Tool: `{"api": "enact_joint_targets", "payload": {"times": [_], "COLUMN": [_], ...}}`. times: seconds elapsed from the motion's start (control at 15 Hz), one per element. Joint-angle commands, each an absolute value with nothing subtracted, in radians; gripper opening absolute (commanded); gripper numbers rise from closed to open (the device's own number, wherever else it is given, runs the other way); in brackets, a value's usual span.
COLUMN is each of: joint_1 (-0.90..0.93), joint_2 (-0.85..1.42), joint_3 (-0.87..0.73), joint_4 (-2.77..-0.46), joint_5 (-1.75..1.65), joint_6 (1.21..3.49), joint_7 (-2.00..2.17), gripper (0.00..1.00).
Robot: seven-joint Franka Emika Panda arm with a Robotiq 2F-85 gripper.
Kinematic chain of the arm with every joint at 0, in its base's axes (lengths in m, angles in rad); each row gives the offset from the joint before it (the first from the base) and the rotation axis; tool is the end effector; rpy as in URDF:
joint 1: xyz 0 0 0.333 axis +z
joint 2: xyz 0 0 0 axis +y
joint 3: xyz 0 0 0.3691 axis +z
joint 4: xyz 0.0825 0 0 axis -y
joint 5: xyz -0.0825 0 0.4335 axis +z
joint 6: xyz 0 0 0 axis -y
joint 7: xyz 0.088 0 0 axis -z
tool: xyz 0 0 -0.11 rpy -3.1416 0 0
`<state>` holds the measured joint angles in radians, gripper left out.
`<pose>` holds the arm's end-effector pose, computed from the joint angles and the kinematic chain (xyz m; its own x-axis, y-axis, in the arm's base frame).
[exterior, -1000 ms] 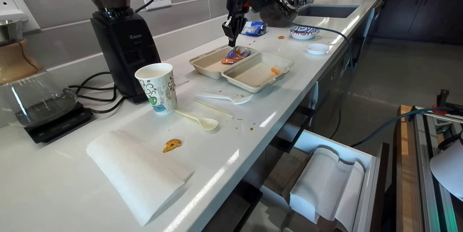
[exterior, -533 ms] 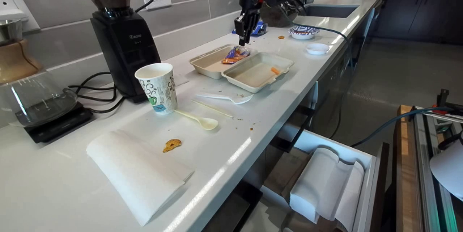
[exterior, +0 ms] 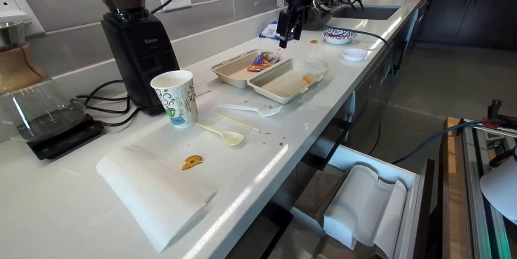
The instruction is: Put one orange object in the plastic
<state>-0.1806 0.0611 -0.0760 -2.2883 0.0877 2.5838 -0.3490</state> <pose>0.5631 -0.1490 0.3642 0.9713 0.0264 0.2363 0.0212 -0.9995 0.0245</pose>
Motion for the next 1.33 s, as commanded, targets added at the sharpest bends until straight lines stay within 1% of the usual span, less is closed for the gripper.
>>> {"api": "enact_joint_targets", "payload": {"times": [0.0,0.53,1.0,1.27], "joint_1": [-0.168,-0.142,-0.111,-0.096], "joint_2": [-0.037,-0.213,-0.324,-0.351], "joint_3": [-0.100,-0.117,-0.120,-0.118], "joint_4": [-2.378,-2.470,-2.471,-2.466], "joint_5": [0.061,0.064,0.066,0.067], "joint_6": [2.561,2.533,2.354,2.301], "joint_7": [-0.326,-0.331,-0.330,-0.323], "gripper": [1.00,1.00,1.00,1.00]}}
